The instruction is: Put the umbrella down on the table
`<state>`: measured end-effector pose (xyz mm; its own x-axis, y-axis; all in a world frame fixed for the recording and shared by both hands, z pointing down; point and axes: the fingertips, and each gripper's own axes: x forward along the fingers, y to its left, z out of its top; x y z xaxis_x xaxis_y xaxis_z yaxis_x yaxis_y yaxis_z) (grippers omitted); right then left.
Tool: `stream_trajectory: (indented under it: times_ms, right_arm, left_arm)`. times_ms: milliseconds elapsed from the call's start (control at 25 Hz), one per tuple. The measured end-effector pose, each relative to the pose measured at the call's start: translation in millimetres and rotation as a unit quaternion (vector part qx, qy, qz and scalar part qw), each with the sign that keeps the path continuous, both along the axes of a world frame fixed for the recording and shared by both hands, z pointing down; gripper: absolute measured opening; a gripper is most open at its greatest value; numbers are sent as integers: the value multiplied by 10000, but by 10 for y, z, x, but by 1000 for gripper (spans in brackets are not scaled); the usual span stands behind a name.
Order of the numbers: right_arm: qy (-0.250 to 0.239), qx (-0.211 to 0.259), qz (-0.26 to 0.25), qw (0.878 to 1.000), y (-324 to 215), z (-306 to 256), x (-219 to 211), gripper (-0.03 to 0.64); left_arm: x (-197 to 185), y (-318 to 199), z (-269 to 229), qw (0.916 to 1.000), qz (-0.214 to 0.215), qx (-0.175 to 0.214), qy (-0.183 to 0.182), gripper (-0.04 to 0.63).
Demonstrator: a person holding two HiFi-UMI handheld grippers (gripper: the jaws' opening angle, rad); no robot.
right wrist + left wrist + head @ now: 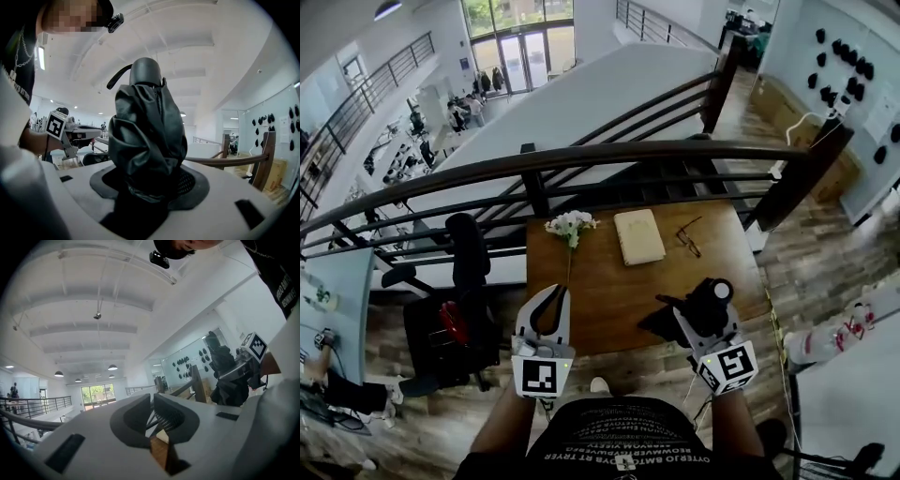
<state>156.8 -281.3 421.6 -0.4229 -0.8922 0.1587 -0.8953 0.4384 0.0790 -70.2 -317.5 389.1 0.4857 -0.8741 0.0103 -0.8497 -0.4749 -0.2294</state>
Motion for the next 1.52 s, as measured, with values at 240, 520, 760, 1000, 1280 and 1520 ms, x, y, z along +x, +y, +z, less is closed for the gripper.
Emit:
stream_trajectory:
  times_ms: [240, 520, 760, 1000, 1280, 1520]
  right_arm:
    - [-64, -588, 83, 9982, -171, 443, 29, 259]
    - [-99, -1313, 15, 9913, -472, 1092, 53, 259]
    - [-176, -2045, -189, 9785, -728, 1714, 63, 259]
    - [-298, -2673, -382, 9624, -992, 2301, 151, 259]
    - [-426, -3451, -537, 9361, -1155, 3024, 138, 259]
    - [-674, -4072, -518, 9094, -1271, 3568, 200, 259]
  left_arm:
    - [26, -159, 126, 9999, 124, -79, 19, 44]
    - [45, -385, 295, 9998, 109, -124, 68, 44]
    - [92, -695, 311, 9997, -68, -204, 137, 44]
    - [290, -1109, 353, 9995, -184, -264, -12, 44]
    - [566, -1473, 447, 9993, -44, -278, -255, 44]
    - [754, -1739, 586, 9985, -48, -419, -343, 44]
